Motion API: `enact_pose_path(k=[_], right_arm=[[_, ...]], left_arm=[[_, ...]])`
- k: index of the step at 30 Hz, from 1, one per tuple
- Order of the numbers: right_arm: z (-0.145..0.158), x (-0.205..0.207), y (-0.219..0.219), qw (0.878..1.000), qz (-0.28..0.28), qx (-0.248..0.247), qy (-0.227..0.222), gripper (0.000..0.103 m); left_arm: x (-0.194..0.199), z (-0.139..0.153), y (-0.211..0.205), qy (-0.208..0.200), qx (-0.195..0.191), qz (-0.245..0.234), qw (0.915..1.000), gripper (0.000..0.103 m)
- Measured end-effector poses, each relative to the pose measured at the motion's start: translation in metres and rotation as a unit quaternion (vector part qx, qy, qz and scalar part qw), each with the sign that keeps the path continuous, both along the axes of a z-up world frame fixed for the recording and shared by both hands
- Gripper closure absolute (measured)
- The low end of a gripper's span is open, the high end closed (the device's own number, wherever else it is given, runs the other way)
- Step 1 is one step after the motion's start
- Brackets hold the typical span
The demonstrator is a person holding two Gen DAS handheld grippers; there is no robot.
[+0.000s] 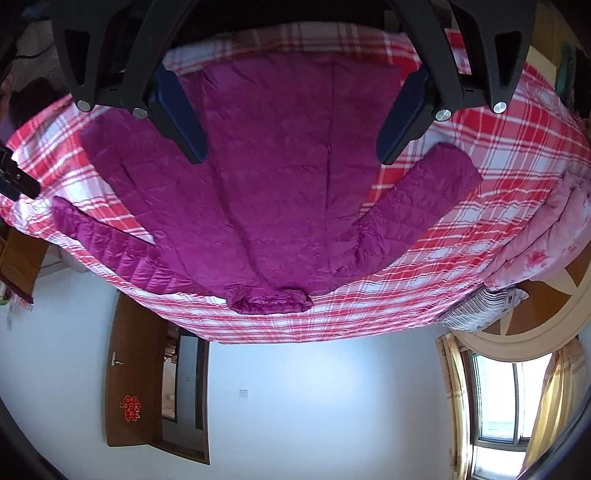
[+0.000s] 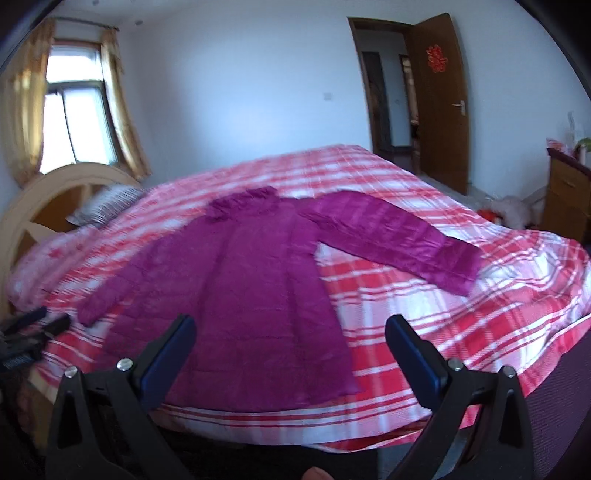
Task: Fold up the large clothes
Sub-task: 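Grasp the magenta jacket sleeve cuff with the right gripper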
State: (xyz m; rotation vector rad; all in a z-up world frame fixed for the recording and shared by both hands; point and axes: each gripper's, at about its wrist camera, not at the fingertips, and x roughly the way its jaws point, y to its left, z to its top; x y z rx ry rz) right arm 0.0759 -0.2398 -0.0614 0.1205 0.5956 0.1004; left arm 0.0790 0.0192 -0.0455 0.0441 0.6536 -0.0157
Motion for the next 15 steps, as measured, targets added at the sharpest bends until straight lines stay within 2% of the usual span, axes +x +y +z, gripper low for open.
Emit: enact_pose_path(k=[1, 3, 7, 9, 11, 15], right_arm=[[-0.009, 0.010, -0.009, 1.000, -0.011, -0.016, 0.009, 0.000], [-0.021, 0.025, -0.026, 0.999, -0.028, -0.017, 0.022, 0.000], [-0.045, 0.061, -0.083, 0.995, -0.088, 0.012, 0.048, 0.000], [-0.050, 0.079, -0.111, 0.991, -0.125, 0.013, 0.056, 0.000], [-0.052, 0.097, -0.138, 0.986, -0.157, 0.014, 0.059, 0.000], [-0.060, 0.137, -0.178, 0.978, -0.194, 0.005, 0.082, 0.003]], left_arm=[[0.010, -0.003, 0.003, -0.005, 0.005, 0.006, 1.0000, 0.010], [0.032, -0.012, 0.008, -0.018, 0.008, 0.017, 0.9997, 0.010], [0.084, -0.034, 0.019, -0.002, -0.020, 0.037, 0.9991, 0.010], [0.110, -0.047, 0.019, 0.008, -0.018, 0.048, 0.9987, 0.010], [0.135, -0.059, 0.016, 0.015, -0.003, 0.055, 0.9984, 0.010], [0.163, -0.075, 0.007, 0.012, 0.035, 0.066, 0.9971, 0.010]])
